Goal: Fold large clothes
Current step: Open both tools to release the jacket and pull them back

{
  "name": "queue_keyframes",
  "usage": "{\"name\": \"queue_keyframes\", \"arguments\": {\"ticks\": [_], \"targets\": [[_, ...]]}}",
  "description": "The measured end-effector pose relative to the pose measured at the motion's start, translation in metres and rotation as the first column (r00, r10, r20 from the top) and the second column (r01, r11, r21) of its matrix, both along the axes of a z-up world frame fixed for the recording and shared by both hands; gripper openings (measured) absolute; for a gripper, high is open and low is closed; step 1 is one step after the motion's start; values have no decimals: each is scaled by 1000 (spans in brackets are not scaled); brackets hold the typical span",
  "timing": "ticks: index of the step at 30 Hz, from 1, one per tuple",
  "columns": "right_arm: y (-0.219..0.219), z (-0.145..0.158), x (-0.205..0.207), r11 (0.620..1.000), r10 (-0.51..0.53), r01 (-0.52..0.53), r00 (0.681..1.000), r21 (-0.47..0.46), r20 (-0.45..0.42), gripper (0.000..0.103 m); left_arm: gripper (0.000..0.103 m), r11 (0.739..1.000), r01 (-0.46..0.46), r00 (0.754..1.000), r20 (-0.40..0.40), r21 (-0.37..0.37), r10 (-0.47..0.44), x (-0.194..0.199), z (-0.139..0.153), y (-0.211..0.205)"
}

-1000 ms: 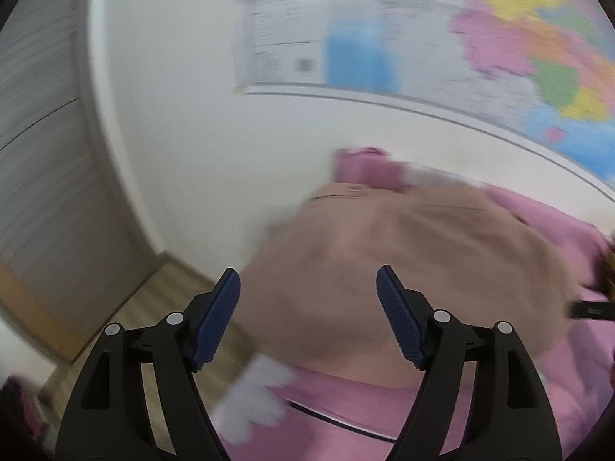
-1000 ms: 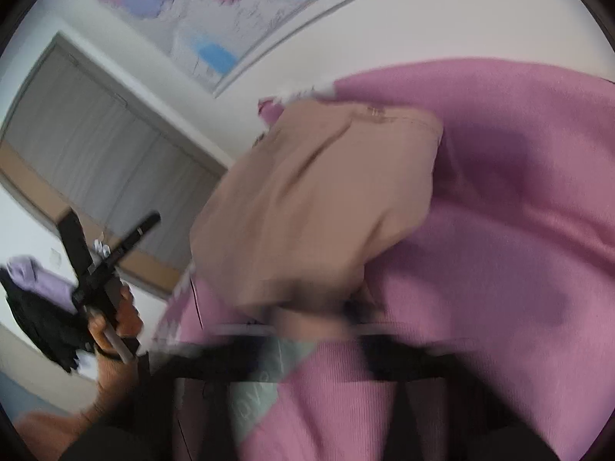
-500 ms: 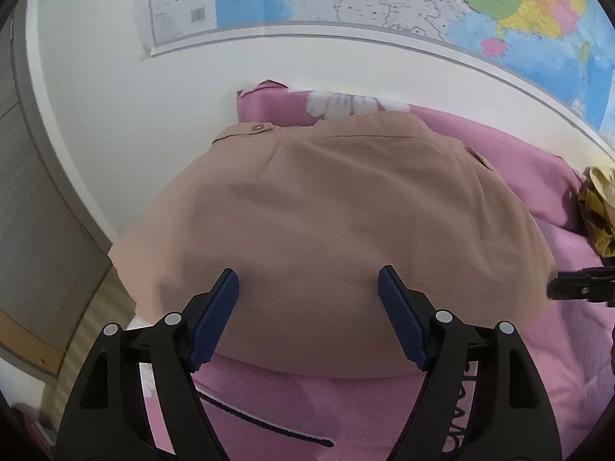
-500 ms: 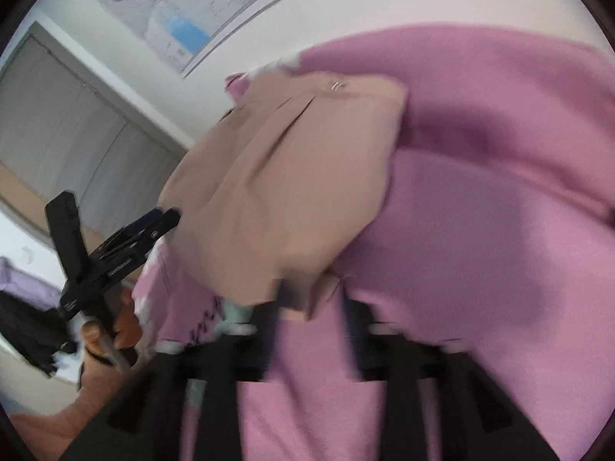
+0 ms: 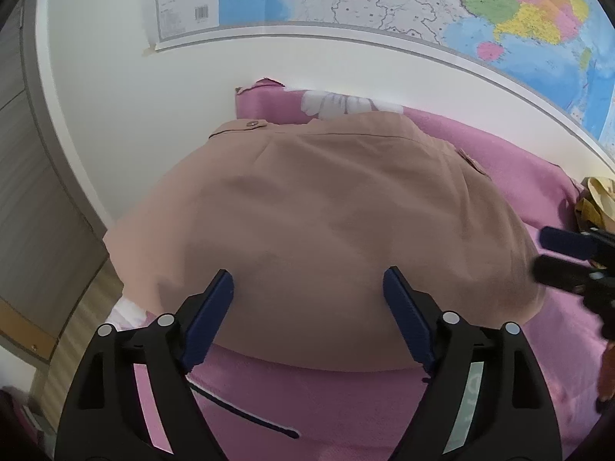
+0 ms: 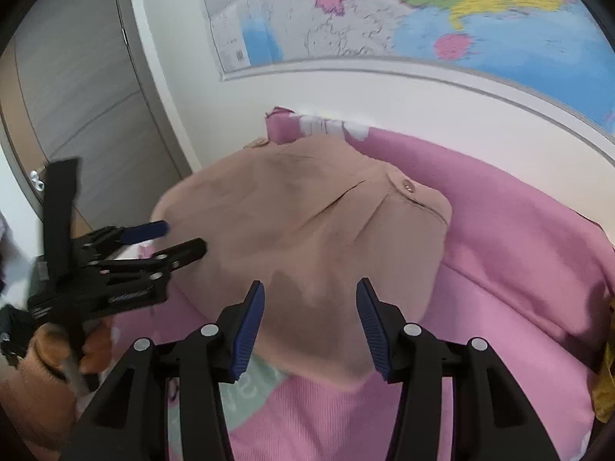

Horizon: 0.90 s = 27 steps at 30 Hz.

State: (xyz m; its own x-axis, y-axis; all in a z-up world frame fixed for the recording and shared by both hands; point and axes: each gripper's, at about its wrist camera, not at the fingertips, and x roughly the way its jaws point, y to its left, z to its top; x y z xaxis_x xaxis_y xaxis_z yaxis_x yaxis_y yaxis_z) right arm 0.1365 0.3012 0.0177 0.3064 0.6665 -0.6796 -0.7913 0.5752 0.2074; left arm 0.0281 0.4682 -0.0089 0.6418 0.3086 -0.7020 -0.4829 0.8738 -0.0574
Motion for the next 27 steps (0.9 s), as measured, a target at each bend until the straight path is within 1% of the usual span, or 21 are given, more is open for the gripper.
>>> {"name": "queue_keyframes", "arguments": {"ticks": [2, 4, 6, 7, 12, 15, 18, 21, 24, 27], "targets": [[11, -13, 5, 1000, 1, -2, 999, -24, -33, 47, 83, 1000, 6, 1000, 0, -10, -6, 1, 0, -1], [17, -28, 11, 998, -13, 10, 998, -57, -57, 47, 85, 1000, -3, 1000, -2, -4, 3, 0, -1, -1], [19, -37, 11, 997, -19, 14, 997, -73, -71, 47, 86, 1000, -1, 1000, -7, -10, 1, 0, -3, -2], [18, -38, 11, 997, -22, 17, 997, -72, -71, 48, 88, 1000, -6, 1000, -15, -10, 6, -1, -5, -2], [14, -31, 7, 997, -29, 25, 998, -68, -64, 52, 91, 1000, -19, 999, -26, -7, 18, -6, -6, -3], [15, -27, 4, 998, -30, 27, 998, -57, -49, 58, 95, 1000, -21, 1000, -23, -10, 21, -8, -6, -6], [16, -27, 0, 997, -30, 28, 999, -71, -25, 58, 95, 1000, -24, 999, -27, -11, 23, -8, -7, -8], [19, -28, -1, 996, -30, 28, 999, -81, -22, 58, 95, 999, -29, 999, -32, -16, 28, -7, -8, -12], [20, -31, -3, 996, -26, 24, 999, -89, -24, 58, 95, 1000, -24, 999, -39, -4, 24, -6, -8, -16], [22, -40, -4, 991, -6, -1, 999, -130, -49, 59, 95, 1000, -13, 998, -61, 4, 13, -3, -11, -18]]}}
